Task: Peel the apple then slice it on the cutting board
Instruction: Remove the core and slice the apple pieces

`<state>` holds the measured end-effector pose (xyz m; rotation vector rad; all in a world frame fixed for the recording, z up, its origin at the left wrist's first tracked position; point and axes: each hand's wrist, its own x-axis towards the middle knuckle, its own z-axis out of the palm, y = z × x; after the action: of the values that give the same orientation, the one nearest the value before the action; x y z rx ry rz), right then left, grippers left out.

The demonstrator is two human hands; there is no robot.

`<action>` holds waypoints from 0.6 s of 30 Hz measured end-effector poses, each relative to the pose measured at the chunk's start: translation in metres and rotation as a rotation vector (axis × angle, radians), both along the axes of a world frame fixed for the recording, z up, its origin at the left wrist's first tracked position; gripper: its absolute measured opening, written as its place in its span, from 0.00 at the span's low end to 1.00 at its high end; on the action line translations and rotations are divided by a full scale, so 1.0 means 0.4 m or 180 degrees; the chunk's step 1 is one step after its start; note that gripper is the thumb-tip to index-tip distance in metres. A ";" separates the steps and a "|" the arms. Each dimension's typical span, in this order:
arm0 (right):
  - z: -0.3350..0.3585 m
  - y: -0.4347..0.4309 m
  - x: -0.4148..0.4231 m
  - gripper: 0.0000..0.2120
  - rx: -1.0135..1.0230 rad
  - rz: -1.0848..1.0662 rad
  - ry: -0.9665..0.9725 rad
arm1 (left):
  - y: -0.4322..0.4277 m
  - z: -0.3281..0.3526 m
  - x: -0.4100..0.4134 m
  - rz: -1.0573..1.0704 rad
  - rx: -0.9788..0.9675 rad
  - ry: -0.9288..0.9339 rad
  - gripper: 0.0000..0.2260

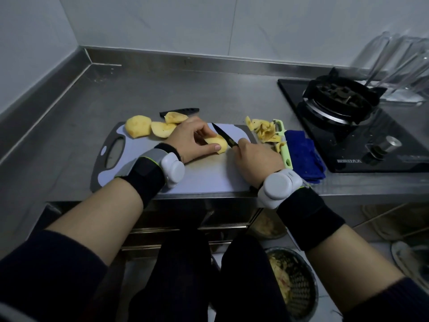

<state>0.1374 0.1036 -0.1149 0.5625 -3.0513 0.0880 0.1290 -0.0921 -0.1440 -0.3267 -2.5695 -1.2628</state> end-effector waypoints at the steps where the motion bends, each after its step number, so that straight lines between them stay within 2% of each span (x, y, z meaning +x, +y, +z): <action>1: 0.001 0.001 0.001 0.14 -0.0004 -0.0018 -0.0031 | 0.000 -0.002 -0.001 0.0012 0.0029 -0.0009 0.10; 10: 0.003 0.017 0.001 0.15 -0.0128 -0.0002 -0.0048 | -0.004 -0.007 -0.008 0.0024 0.0203 -0.0059 0.09; 18: 0.007 0.030 0.022 0.16 0.0056 0.0047 0.0053 | -0.009 -0.011 -0.006 0.0068 0.0267 -0.0167 0.11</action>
<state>0.1461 0.1156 -0.1119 0.5839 -3.0350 0.0565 0.1265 -0.0956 -0.1485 -0.2520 -2.5469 -1.3844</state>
